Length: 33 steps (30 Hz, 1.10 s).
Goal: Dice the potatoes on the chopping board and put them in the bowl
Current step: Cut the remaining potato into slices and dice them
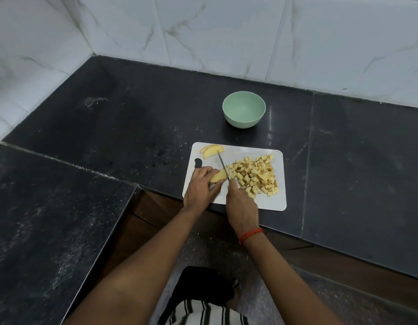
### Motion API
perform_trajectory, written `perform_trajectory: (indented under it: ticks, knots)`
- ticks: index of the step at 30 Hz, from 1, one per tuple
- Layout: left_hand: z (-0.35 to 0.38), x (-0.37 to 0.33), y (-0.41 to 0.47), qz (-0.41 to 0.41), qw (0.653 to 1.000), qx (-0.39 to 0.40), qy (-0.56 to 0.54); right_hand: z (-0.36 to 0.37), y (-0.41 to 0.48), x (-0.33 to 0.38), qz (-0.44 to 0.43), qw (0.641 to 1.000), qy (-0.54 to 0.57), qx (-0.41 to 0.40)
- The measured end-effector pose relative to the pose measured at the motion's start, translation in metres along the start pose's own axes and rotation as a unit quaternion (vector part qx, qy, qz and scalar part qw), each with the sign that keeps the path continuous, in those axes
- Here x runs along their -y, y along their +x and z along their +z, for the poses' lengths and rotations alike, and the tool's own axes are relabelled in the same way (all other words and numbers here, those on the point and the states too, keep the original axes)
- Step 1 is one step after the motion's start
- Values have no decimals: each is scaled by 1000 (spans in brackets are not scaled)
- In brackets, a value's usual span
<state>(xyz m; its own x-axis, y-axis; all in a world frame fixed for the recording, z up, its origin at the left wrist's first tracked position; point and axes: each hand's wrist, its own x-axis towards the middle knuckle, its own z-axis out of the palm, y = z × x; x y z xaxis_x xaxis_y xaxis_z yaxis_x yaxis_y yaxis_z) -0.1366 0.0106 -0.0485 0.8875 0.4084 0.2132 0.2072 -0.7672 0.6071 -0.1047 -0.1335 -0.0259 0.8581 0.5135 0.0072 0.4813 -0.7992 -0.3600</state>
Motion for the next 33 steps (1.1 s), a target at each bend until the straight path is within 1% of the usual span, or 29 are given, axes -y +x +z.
perform_trajectory:
  ticks: [8, 15, 19, 21, 23, 24, 26, 28, 31, 33]
  knots:
    - [3, 3, 0, -10, 1000, 0, 2, 1, 6, -5, 8, 999, 41, 8]
    - [4, 5, 0, 2, 1000, -6, 1, -8, -2, -4, 2, 999, 26, 39]
    - [7, 5, 1, 0, 1000, -6, 11, -18, -34, -12, 0, 997, -4, 73]
    - [7, 5, 1, -3, 1000, -3, 12, -22, -51, -16, 1, 994, -41, 101]
    - [6, 6, 2, -8, 1000, 3, 15, -27, -64, -21, 7, 991, -69, 113]
    - [6, 5, 2, -8, 1000, 4, 14, -29, -69, -24, 12, 991, -69, 112]
    - [7, 6, 1, -9, 1000, 1, 6, -33, -78, -29, 26, 994, -34, 97]
    - [7, 7, 0, -12, 1000, -5, 0, -37, -79, -27, 34, 997, 1, 64]
    - [9, 10, 0, -18, 1000, -12, -11, -31, -56, -19, 9, 1000, 24, 10]
    - [10, 10, 0, -15, 1000, -14, -11, -23, -33, -11, -1, 999, 37, 14]
